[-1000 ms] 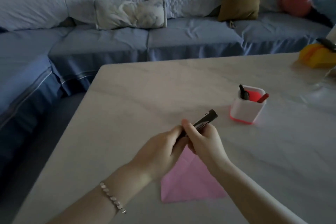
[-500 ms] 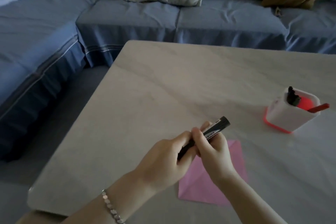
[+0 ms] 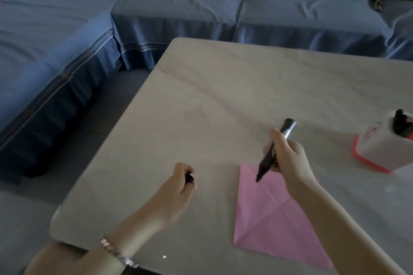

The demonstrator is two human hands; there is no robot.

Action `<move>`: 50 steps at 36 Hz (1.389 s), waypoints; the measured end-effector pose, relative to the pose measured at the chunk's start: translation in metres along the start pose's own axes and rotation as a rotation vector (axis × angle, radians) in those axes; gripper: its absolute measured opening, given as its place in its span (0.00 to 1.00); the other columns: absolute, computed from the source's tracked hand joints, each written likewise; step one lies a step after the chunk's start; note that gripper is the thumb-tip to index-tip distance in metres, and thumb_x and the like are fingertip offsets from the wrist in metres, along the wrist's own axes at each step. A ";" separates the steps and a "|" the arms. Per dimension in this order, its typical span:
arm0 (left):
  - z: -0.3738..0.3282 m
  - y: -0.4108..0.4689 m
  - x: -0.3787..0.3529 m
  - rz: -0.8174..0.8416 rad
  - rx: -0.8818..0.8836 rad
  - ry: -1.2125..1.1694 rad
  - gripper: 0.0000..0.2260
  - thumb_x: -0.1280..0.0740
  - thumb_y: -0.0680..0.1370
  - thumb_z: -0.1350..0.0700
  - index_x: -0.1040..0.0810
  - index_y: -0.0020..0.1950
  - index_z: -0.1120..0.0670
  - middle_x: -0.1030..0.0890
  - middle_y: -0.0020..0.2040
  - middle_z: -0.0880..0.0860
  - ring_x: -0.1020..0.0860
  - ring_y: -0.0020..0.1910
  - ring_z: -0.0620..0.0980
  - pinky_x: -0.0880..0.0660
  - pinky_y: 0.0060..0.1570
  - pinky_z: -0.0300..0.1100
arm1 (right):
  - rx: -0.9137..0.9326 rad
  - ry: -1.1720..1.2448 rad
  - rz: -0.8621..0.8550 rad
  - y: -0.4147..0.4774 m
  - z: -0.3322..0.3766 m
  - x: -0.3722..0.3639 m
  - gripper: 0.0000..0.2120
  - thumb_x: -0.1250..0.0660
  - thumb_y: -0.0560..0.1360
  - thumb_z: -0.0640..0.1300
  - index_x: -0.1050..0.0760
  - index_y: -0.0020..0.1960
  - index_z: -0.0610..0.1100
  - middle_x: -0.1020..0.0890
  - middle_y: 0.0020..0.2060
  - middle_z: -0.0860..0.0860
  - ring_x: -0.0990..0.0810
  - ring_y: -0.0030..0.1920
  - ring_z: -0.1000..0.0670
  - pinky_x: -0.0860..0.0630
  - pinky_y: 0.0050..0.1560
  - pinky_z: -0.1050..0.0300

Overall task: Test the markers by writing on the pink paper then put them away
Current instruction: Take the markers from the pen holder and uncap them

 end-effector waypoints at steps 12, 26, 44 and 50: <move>0.016 0.036 0.048 -0.478 0.052 -0.231 0.08 0.35 0.74 0.64 0.26 0.40 0.50 0.22 0.36 0.53 0.22 0.39 0.54 0.28 0.39 0.40 | 0.158 -0.935 0.376 0.038 -0.007 -0.130 0.15 0.37 0.75 0.53 0.32 0.46 0.41 0.27 0.41 0.44 0.28 0.41 0.44 0.34 0.38 0.56; 0.001 0.066 0.024 -0.412 -0.001 0.010 0.06 0.31 0.73 0.60 0.28 0.46 0.55 0.23 0.39 0.51 0.26 0.39 0.49 0.37 0.32 0.33 | 0.172 -0.853 0.220 0.021 -0.015 -0.075 0.18 0.39 0.75 0.49 0.28 0.61 0.40 0.21 0.53 0.43 0.23 0.53 0.43 0.27 0.52 0.54; -0.121 0.048 -0.059 -0.163 -0.402 0.319 0.05 0.37 0.76 0.59 0.23 0.50 0.53 0.23 0.43 0.48 0.24 0.41 0.46 0.29 0.46 0.41 | 0.344 -0.897 -0.475 -0.040 0.070 0.220 0.07 0.32 0.70 0.38 0.20 0.48 0.42 0.23 0.35 0.50 0.27 0.33 0.49 0.31 0.38 0.60; -0.138 0.046 -0.085 0.001 -0.421 0.330 0.05 0.37 0.76 0.57 0.26 0.44 0.47 0.22 0.40 0.45 0.24 0.40 0.42 0.26 0.45 0.41 | 0.084 -0.890 -0.565 -0.006 0.059 0.273 0.22 0.35 0.74 0.49 0.32 0.65 0.41 0.23 0.48 0.45 0.24 0.52 0.43 0.31 0.47 0.55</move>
Point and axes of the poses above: each hand's wrist, its own y-axis towards the middle knuckle, its own x-axis out of the back of the hand, z = x × y, the point moved 8 cm from there along y, towards the middle knuckle
